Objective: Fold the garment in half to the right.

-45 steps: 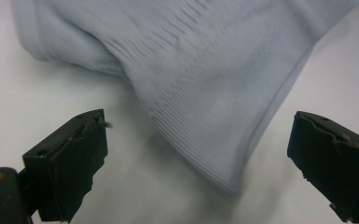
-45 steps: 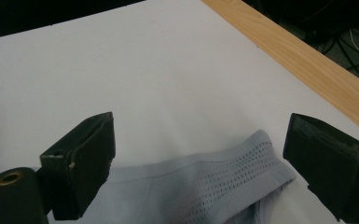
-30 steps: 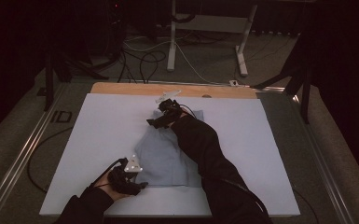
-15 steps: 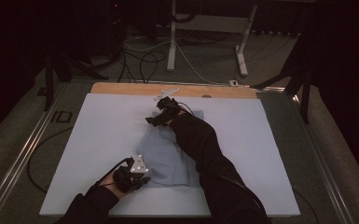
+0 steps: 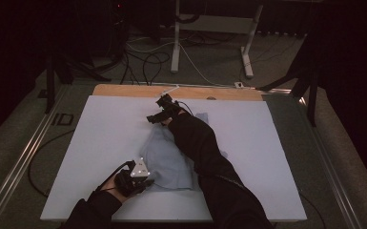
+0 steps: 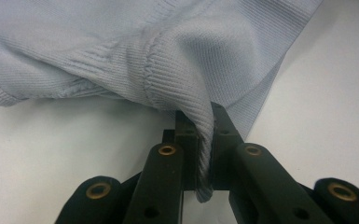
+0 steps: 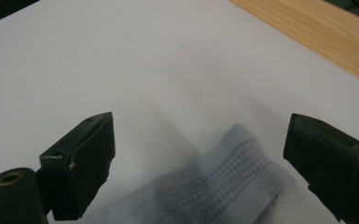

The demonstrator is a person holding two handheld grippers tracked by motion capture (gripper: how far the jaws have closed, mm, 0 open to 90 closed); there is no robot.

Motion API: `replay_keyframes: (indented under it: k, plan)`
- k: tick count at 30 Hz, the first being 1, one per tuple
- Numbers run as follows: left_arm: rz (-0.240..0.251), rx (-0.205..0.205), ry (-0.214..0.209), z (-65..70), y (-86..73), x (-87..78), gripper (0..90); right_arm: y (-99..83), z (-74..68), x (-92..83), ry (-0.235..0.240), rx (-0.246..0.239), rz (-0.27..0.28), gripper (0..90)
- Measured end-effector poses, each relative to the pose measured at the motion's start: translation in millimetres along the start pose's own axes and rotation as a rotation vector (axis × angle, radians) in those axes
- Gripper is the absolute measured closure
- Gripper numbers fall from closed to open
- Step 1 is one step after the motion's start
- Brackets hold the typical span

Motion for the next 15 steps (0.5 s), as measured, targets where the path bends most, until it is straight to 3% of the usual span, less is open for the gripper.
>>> replay_keyframes:
  k: [3,4,8,15]
  plan:
    - [0.003,-0.005,0.001,-0.3,-0.3,-0.6,86.8,1.6,2.8,1.8,-0.019,0.005,-0.017,9.0]
    - [0.004,0.001,0.002,0.0,-0.4,-0.9,86.8,3.4,5.1,3.8,-0.043,0.013,-0.025,13.8]
    - [0.008,-0.002,0.0,0.3,-0.4,-1.2,86.8,5.9,7.7,8.8,-0.074,0.026,-0.059,19.5]
    - [0.014,-0.005,-0.004,0.3,-1.2,-2.1,86.9,5.9,7.6,21.3,-0.099,0.029,-0.131,30.1]
Point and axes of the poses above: each handheld gripper's, and its own axes: x roughly forward along the jaws, y roughly out of its top, z roughly to its right, the point moved 2 cm from there along x, roughly forward along the jaws, and after that the axes turned 6 degrees about y, right-handed, at the moved point
